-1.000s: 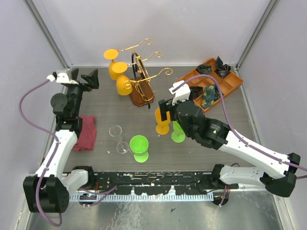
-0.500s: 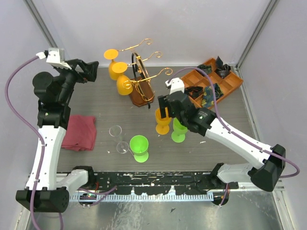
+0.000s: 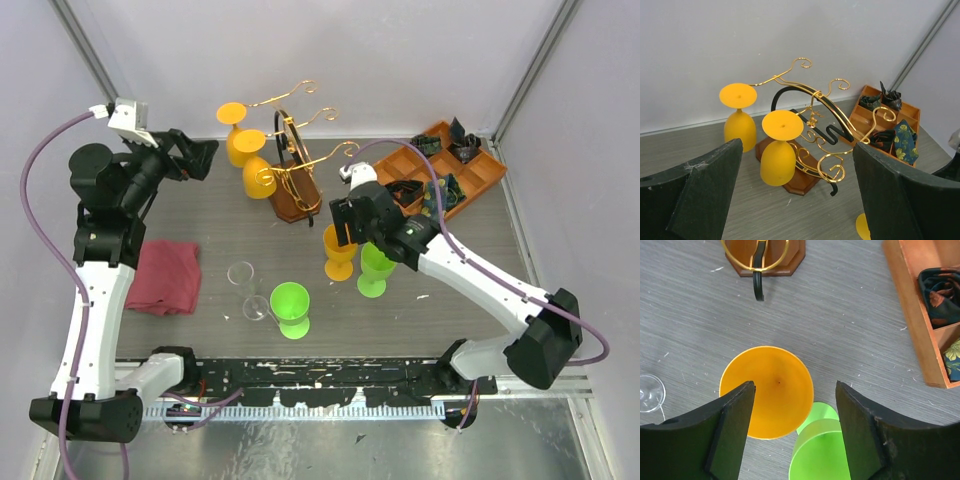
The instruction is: Place the wine glass upside down on the wine glass rack
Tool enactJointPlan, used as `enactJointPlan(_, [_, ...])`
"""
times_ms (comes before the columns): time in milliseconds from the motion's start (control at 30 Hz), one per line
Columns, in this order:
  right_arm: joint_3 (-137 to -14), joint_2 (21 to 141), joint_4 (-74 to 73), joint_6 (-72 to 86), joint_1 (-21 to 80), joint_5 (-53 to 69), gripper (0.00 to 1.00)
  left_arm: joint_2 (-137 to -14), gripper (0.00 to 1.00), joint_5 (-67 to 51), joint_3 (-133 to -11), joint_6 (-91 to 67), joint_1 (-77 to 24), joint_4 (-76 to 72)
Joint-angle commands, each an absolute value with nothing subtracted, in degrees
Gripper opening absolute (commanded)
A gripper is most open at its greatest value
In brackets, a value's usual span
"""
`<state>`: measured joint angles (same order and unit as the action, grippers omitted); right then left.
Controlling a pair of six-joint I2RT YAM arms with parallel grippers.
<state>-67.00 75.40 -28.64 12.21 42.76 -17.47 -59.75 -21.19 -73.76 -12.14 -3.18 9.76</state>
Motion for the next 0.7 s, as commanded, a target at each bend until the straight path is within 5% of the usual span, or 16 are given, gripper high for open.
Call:
enactJointPlan(0, [-67.75,76.5,-26.47,10.48,42.78,-16.23,0.7,-59.58,0.98,-22.59,-74.29,-11.58,-3.52,9.78])
enactJointPlan(400, [-67.93,82.64,-24.51,7.78,42.54,-17.28,0.63,-58.75,0.98,-23.12,-72.27,-13.93,-3.61,8.63])
enactJointPlan(567, [-68.31,83.43,-24.43,7.54,42.44,-16.0,0.46,-59.05,0.98,-22.94,-71.79,-16.75,-3.56,7.75])
enactJointPlan(667, [-68.32,82.86,-24.55,7.17,42.44,-17.0,0.27,-59.61,0.98,-23.31,-72.15,-16.98,-3.61,8.01])
